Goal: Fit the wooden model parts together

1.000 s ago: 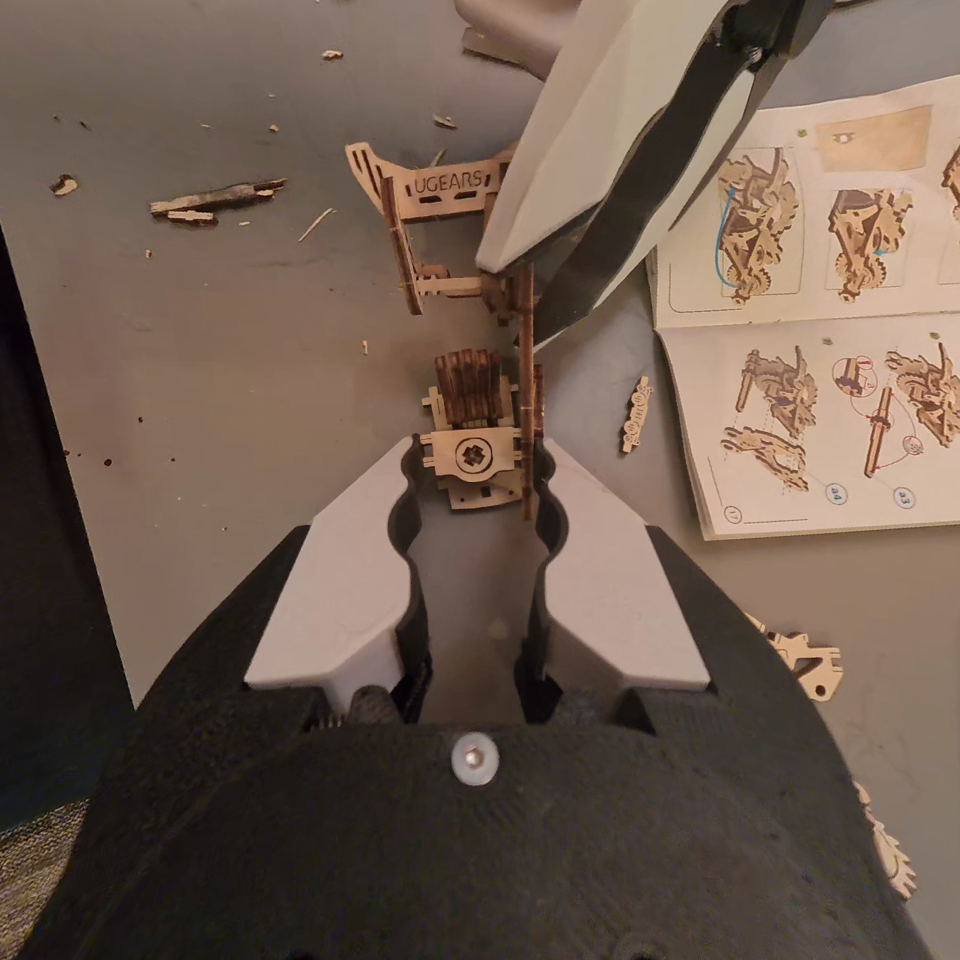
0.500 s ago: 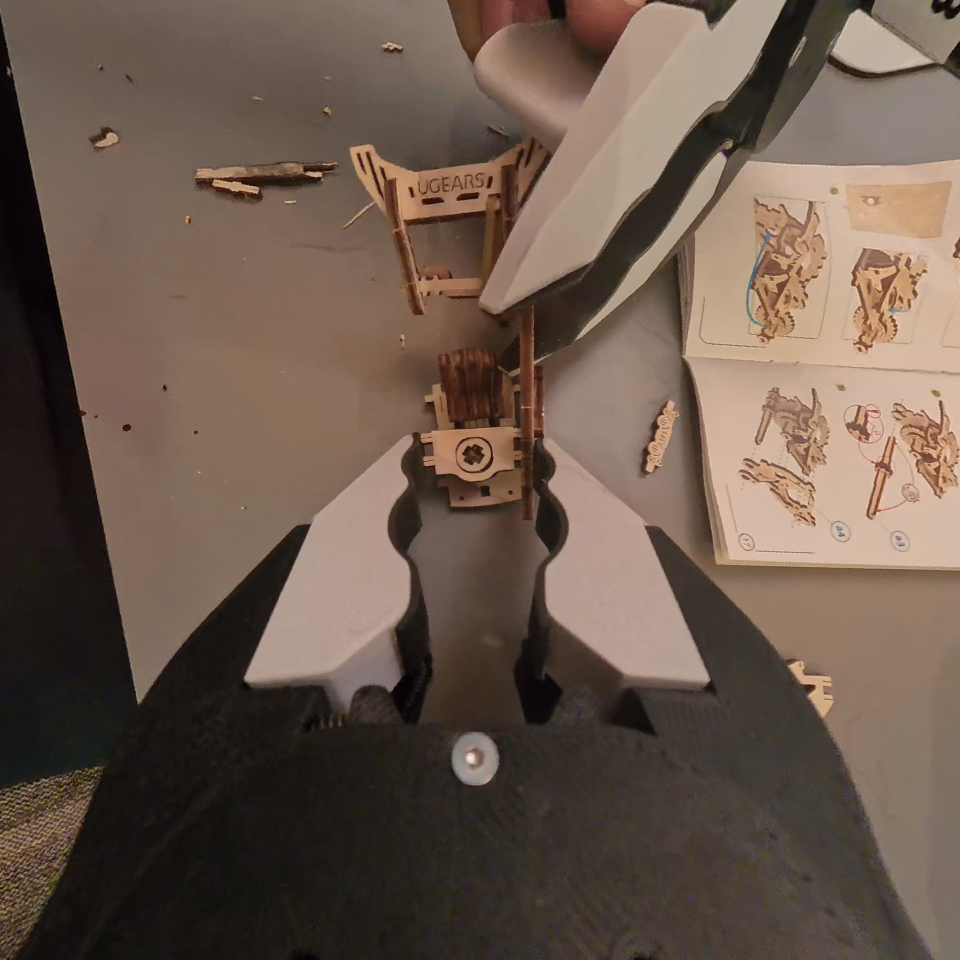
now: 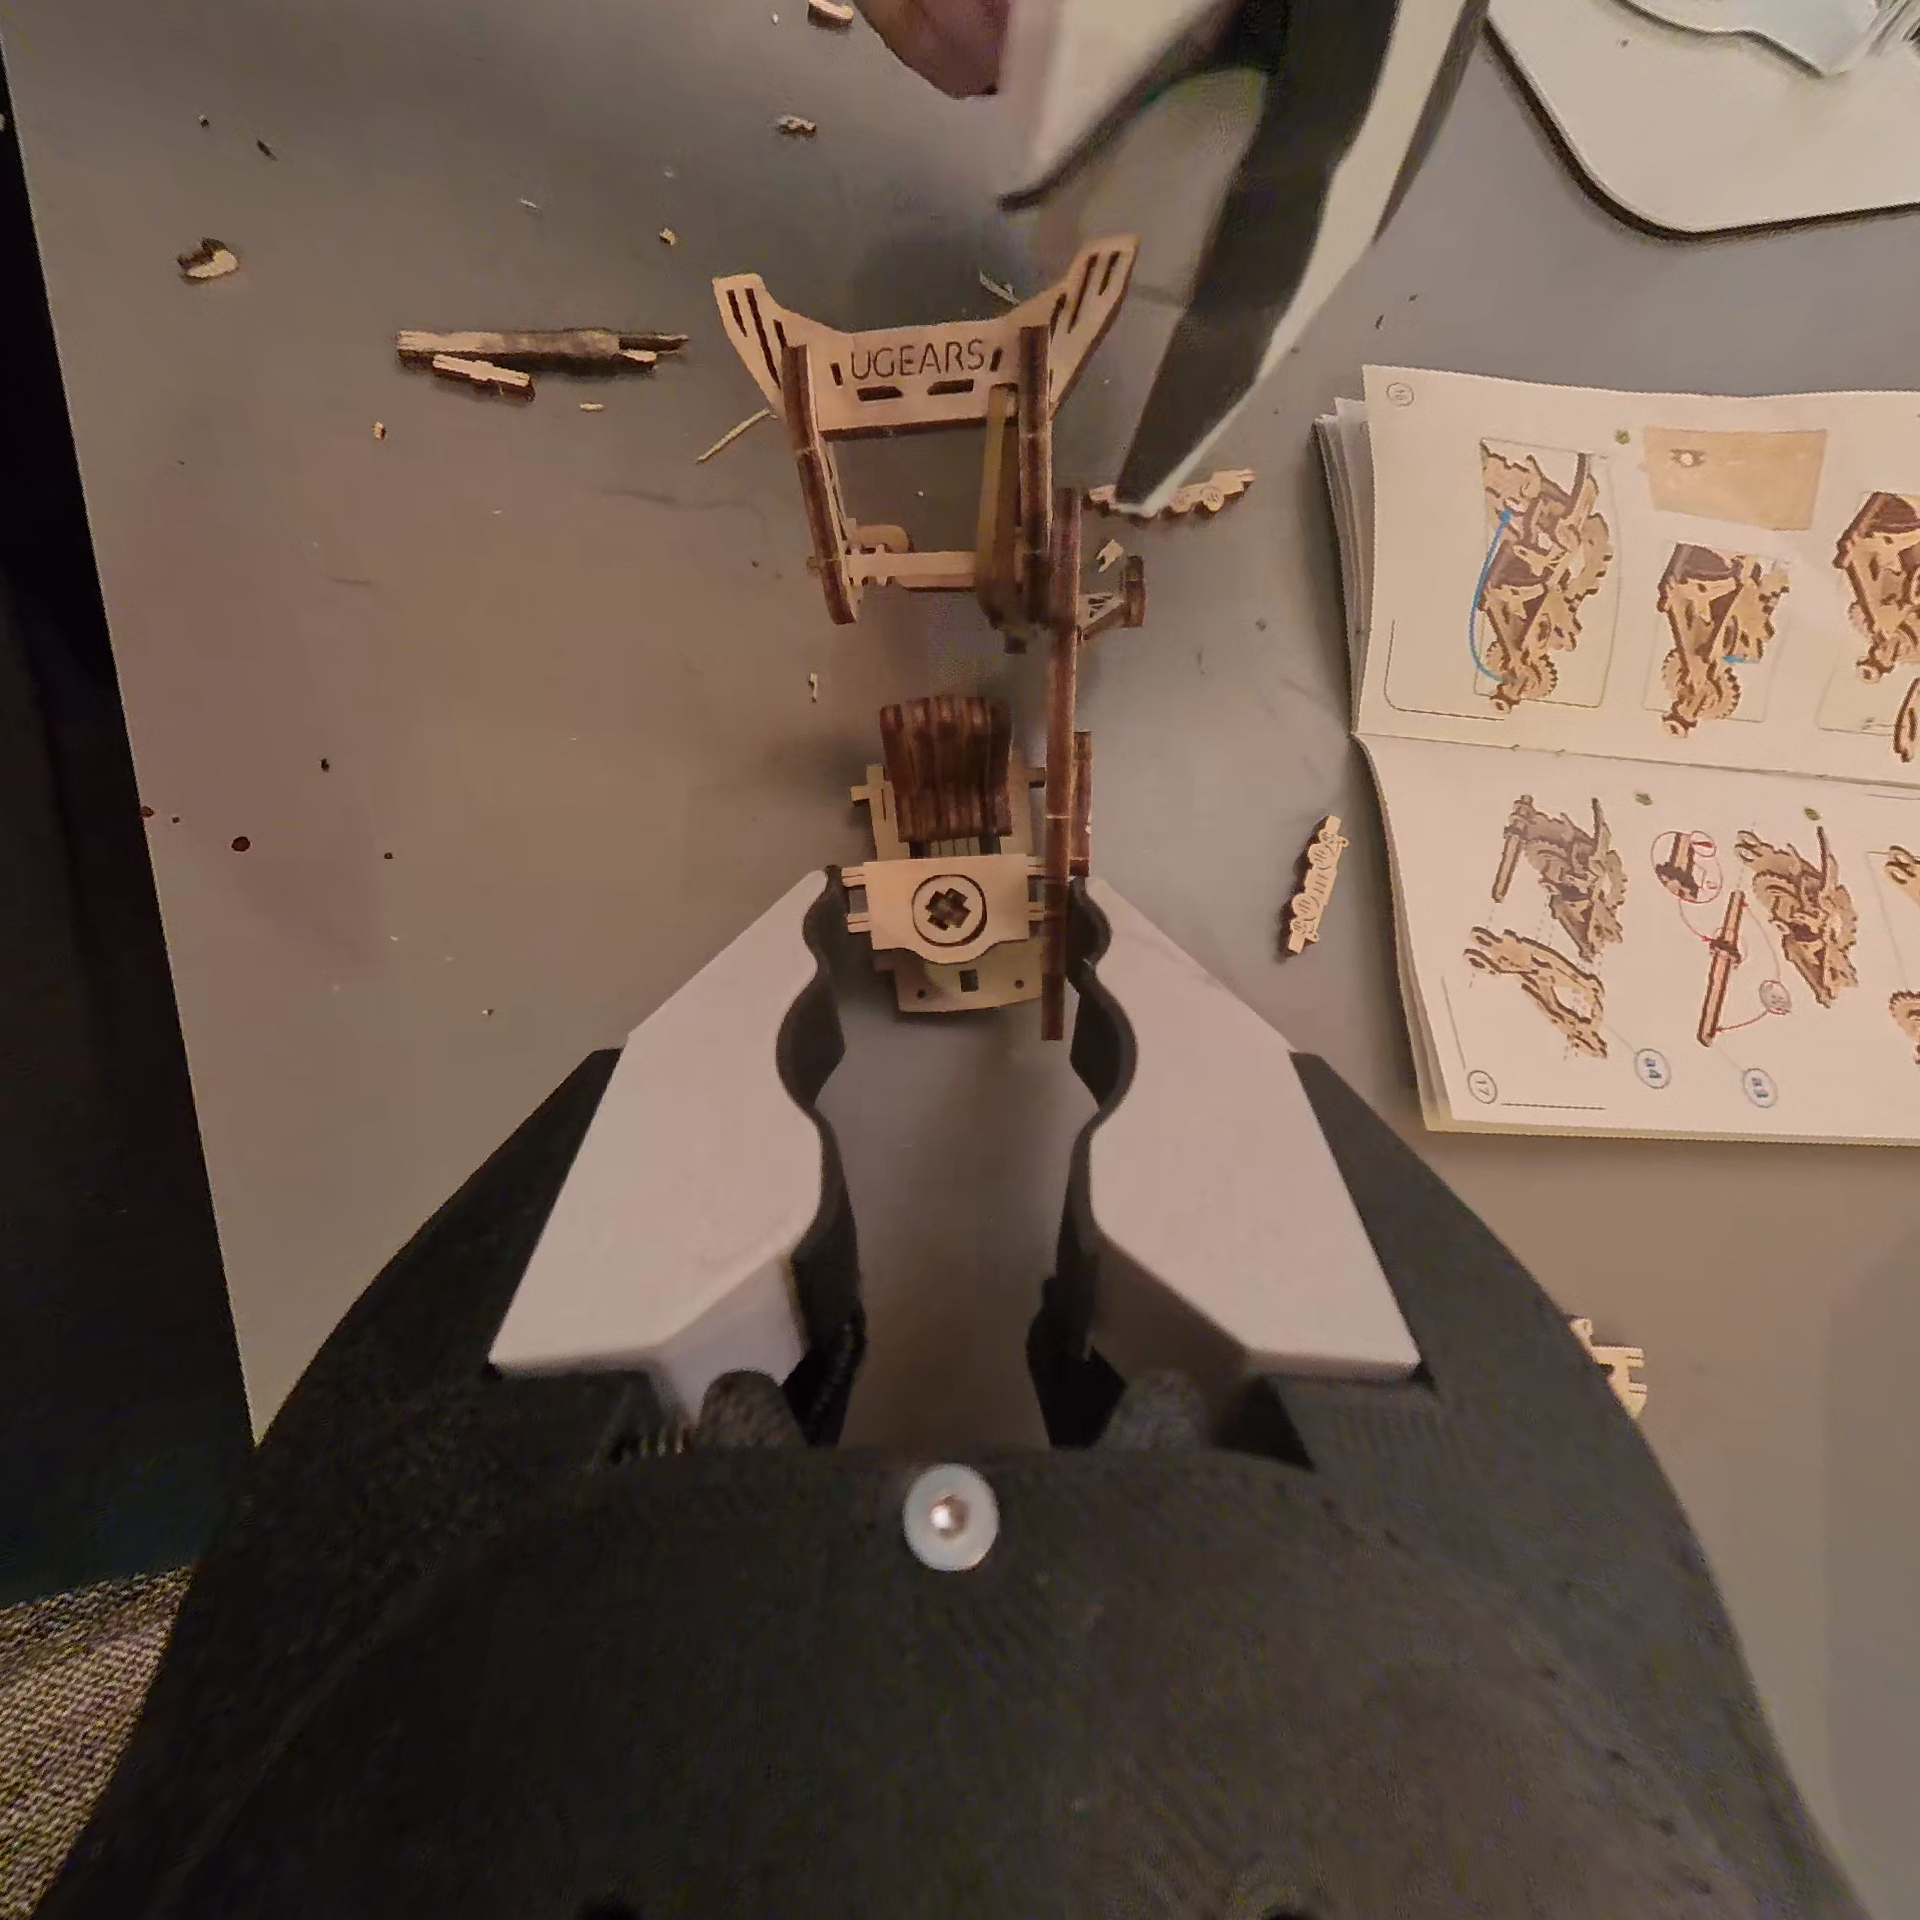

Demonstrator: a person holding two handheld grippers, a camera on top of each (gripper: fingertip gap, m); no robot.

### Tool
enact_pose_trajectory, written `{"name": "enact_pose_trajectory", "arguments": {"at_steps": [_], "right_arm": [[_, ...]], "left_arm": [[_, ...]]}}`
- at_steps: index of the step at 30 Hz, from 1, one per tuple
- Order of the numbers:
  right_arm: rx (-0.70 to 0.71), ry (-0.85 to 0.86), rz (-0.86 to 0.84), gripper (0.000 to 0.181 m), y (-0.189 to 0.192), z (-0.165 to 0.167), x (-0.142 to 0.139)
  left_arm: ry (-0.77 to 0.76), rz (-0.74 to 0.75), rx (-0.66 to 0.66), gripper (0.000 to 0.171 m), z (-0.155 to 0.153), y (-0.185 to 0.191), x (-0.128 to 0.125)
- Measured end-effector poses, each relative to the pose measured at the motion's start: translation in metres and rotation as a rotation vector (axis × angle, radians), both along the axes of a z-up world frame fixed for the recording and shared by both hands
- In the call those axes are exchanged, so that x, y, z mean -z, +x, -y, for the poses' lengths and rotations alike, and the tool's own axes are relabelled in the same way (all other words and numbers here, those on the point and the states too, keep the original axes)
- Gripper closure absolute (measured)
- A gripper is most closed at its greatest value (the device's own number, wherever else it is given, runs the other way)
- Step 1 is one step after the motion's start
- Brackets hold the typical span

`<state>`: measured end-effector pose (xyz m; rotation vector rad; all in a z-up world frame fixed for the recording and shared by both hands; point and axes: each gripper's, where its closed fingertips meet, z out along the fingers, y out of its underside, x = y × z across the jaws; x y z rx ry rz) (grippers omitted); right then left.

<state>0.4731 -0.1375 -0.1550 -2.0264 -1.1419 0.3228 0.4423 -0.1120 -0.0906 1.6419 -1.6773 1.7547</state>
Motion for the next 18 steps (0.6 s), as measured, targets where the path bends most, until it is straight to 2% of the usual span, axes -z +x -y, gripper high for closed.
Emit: {"name": "enact_pose_trajectory", "arguments": {"at_steps": [8, 12, 18], "right_arm": [[-0.013, -0.065, -0.041, 0.142, -0.002, 0.001, 0.001], [-0.021, -0.099, -0.056, 0.142, -0.002, 0.002, 0.002], [-0.025, -0.127, -0.069, 0.142, -0.003, 0.002, 0.003]], "left_arm": [[0.348, 0.103, 0.068, 0.098, 0.001, -0.017, 0.03], [0.459, 0.164, 0.115, 0.091, 0.007, -0.014, 0.035], [0.432, 0.168, 0.142, 0.088, 0.01, -0.017, 0.035]]}}
